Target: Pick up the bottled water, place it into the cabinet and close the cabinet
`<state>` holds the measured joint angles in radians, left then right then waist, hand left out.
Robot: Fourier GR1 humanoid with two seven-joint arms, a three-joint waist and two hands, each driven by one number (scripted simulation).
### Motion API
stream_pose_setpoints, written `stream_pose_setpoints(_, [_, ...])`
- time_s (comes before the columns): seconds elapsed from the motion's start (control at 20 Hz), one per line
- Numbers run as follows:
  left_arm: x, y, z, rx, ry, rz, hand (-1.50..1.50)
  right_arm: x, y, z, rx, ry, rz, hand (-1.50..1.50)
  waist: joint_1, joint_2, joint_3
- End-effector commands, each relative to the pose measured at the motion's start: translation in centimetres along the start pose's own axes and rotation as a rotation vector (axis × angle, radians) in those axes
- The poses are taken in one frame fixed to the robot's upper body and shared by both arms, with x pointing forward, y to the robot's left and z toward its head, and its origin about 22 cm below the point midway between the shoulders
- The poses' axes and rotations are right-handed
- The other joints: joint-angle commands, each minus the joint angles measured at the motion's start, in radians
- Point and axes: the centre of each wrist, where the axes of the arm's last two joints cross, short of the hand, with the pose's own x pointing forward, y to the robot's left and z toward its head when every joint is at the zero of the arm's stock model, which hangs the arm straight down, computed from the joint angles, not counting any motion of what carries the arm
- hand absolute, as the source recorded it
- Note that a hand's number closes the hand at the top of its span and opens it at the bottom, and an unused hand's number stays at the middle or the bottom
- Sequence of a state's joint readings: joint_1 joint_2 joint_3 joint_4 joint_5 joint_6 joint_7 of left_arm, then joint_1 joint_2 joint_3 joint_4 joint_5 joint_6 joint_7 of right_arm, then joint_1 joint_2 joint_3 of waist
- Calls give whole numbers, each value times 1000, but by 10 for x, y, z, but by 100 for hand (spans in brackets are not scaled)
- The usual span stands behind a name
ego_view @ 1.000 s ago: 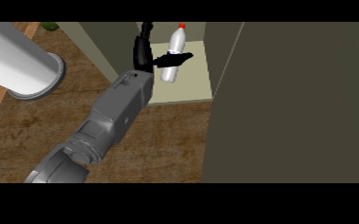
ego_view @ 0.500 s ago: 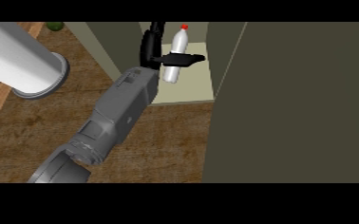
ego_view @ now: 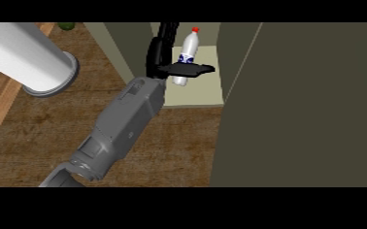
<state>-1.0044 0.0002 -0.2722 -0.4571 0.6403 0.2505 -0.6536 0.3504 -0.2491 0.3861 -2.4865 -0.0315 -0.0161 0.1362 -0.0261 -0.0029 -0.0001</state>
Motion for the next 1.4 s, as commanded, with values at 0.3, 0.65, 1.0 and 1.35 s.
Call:
stream_pose_setpoints(0.3, [10,-7,56,-35,39,93,150,34,-1,4,7,-27,53,-150,46,-9,0])
stream_pose_setpoints(0.65, [18,21,117,-41,62,83,150,26,3,7,244,70,141,150,49,-12,0])
stream_pose_setpoints(1.0, [41,60,185,17,33,75,150,17,39,-2,331,122,-13,150,45,-6,0])
stream_pose_setpoints(1.35, [72,89,221,35,9,41,150,18,60,-19,399,139,-64,150,40,-1,0])
